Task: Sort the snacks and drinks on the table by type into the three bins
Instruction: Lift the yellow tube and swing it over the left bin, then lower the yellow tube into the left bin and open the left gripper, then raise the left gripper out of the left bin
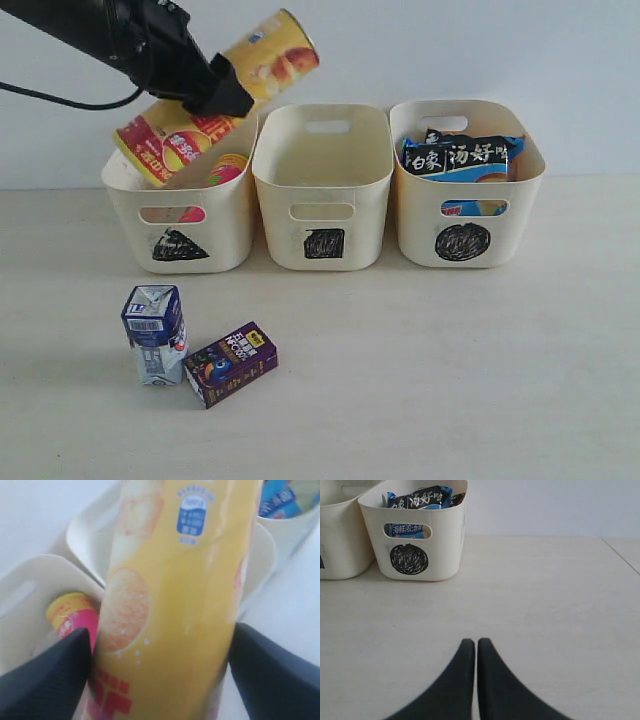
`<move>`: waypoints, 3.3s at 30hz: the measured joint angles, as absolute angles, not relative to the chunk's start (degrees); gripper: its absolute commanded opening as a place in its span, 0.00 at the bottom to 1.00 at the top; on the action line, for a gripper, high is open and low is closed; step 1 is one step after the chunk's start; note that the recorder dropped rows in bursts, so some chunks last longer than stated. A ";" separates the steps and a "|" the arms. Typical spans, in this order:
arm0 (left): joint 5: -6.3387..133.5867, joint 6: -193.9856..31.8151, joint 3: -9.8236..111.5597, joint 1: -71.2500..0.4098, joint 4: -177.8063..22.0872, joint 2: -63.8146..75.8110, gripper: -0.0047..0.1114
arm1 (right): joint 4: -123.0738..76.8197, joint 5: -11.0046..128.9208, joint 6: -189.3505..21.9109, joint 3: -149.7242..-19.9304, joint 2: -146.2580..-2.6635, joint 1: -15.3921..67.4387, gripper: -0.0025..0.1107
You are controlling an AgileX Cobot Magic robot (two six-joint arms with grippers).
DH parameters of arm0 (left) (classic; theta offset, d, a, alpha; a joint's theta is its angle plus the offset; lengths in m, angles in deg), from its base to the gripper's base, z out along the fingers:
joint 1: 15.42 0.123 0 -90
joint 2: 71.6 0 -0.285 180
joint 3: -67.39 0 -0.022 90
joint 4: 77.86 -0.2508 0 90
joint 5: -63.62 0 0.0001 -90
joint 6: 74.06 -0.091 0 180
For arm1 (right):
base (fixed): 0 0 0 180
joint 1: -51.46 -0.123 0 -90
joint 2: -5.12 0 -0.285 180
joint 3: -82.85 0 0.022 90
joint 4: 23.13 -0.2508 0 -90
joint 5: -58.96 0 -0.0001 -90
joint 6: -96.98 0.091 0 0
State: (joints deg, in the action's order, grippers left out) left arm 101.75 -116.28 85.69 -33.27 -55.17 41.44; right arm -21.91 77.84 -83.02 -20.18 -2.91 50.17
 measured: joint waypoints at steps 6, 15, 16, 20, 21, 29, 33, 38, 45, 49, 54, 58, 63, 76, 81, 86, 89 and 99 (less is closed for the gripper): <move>90.00 -108.16 85.69 -29.57 -55.17 41.81 0.08 | -21.91 77.84 -83.02 -20.18 -2.91 50.17 0.02; 75.22 -104.74 85.69 -28.03 -55.12 48.60 0.08 | -21.91 77.84 -83.02 -20.18 -2.91 50.17 0.02; 74.44 -104.74 85.69 -28.03 -55.12 49.29 0.08 | -21.91 77.84 -83.02 -20.18 -2.91 50.17 0.02; 70.90 -103.77 85.69 -28.03 -54.81 52.26 0.08 | -21.91 77.84 -83.02 -20.18 -2.91 50.17 0.02; 70.08 -103.45 85.69 -28.03 -54.81 52.92 0.08 | -21.91 77.84 -83.02 -20.18 -2.91 50.17 0.02; 66.38 -102.67 85.69 -28.03 -54.71 56.48 0.08 | -21.91 77.84 -83.02 -20.18 -2.91 50.17 0.02; 66.15 -102.63 85.69 -28.03 -54.71 58.06 0.17 | -21.91 77.84 -83.02 -20.18 -2.91 50.17 0.02; 66.15 -102.63 85.69 -28.03 -54.71 59.23 0.48 | -21.91 77.84 -83.02 -20.18 -2.91 50.17 0.02; 65.36 -102.54 85.69 -28.03 -54.71 59.37 0.76 | -21.91 77.84 -83.02 -20.18 -2.91 50.17 0.02; 64.96 -102.54 85.69 -28.03 -54.71 59.37 0.77 | -21.91 77.84 -83.02 -20.18 -2.91 50.17 0.02; 64.96 -102.54 85.69 -28.03 -54.65 59.37 0.77 | -21.91 77.84 -83.02 -20.18 -2.91 50.17 0.02; 66.23 -102.54 85.69 -28.03 -54.65 58.30 0.72 | -21.91 77.84 -83.02 -20.18 -2.91 50.17 0.02; 71.53 -102.54 85.69 -28.03 -56.27 53.62 0.27 | -21.91 77.84 -83.02 -20.18 -2.91 50.17 0.02; 93.25 -102.54 85.69 -28.03 -59.73 42.77 0.08 | -21.91 77.84 -83.02 -20.18 -2.91 50.17 0.02; 98.58 -102.54 82.47 -28.03 -61.88 39.19 0.08 | -21.91 77.84 -83.02 -20.18 -2.91 50.17 0.02; 98.95 -102.54 74.80 -28.03 -62.52 34.01 0.08 | -21.91 77.84 -83.02 -20.18 -2.91 50.17 0.02; 98.58 -102.54 70.49 -28.03 -62.63 30.98 0.08 | -21.91 77.84 -83.02 -20.18 -2.91 50.17 0.02; 104.56 -101.05 61.05 -28.03 -62.63 25.25 0.08 | -21.91 77.84 -83.02 -20.18 -2.91 50.17 0.02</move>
